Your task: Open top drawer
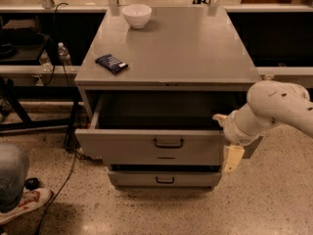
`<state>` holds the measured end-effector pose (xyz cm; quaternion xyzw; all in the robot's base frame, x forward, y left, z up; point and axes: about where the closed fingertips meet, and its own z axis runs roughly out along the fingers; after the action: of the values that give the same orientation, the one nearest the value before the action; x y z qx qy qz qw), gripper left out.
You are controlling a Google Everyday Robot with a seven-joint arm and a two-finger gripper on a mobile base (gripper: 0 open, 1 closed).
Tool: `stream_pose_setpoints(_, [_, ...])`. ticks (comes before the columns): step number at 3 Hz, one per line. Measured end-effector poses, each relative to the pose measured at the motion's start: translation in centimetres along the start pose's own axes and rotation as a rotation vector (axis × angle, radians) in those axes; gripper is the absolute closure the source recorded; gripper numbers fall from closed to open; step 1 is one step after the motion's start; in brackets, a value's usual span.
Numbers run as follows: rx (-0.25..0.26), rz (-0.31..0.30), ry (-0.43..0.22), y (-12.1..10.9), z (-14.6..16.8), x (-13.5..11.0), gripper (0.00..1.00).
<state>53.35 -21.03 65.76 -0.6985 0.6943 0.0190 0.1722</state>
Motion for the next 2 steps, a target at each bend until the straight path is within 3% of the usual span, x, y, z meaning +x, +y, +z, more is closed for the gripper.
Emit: stream_pose_setpoints(2, [-0.065,0.061,0.019,1.93,0.35,1.63,0.00])
